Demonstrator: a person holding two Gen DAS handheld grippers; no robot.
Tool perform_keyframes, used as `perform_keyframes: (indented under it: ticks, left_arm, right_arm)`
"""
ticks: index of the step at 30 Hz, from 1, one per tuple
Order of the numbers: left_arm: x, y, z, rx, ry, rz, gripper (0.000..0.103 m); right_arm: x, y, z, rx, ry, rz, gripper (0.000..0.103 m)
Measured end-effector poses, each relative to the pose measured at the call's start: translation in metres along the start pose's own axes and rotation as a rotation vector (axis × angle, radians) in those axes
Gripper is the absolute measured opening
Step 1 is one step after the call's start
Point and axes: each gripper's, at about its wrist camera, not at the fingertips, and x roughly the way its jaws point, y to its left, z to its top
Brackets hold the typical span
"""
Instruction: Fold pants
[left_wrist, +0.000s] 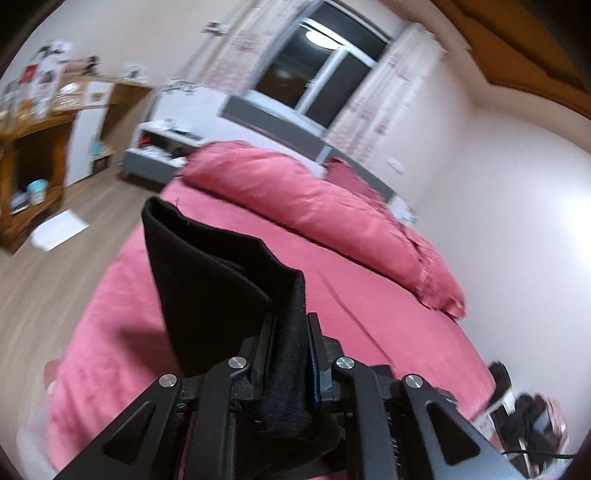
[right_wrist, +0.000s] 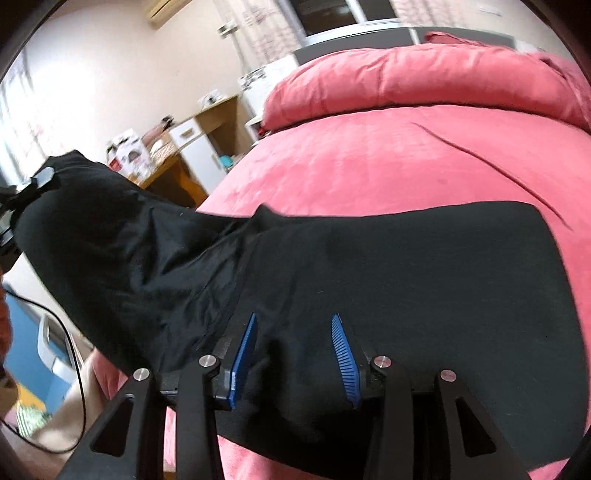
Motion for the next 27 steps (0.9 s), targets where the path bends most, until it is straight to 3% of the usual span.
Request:
perform_keyframes:
  ticks: [8, 13, 19, 22, 23, 27]
  left_arm:
    - [0.050, -0.087, -0.018, 0.150, 0.122, -0.179, 0.014]
    - [0.092, -0.128, -0.054, 0.236, 0.228, -0.243, 0.014]
    - [0.151, -0.152, -0.110, 0.369, 0.407, -0.241, 0.015]
    - [0.156, -0.152, -0.129, 0.392, 0.483, -0.221, 0.028]
    - [0.156, -0.151, -0.131, 0.382, 0.496, -0.228, 0.034]
    - [0.130, -0.140, -0.127, 0.328, 0.467, -0.316, 0.037]
  right_arm:
    - [-0.026, -0.028, 0.007, 0.105, -0.061, 0.000, 0.043]
    - [-0.036, -0.047, 0.009, 0.177, -0.087, -0.021, 0.043]
    - [-0.043, -0.077, 0.005, 0.287, -0.089, -0.064, 0.043]
    - [-0.049, -0.090, 0.001, 0.316, -0.087, -0.119, 0.042]
    - [-0.052, -0.094, 0.000, 0.333, -0.094, -0.110, 0.042]
    - [-0.059, -0.103, 0.000, 0.361, -0.101, -0.125, 0.043]
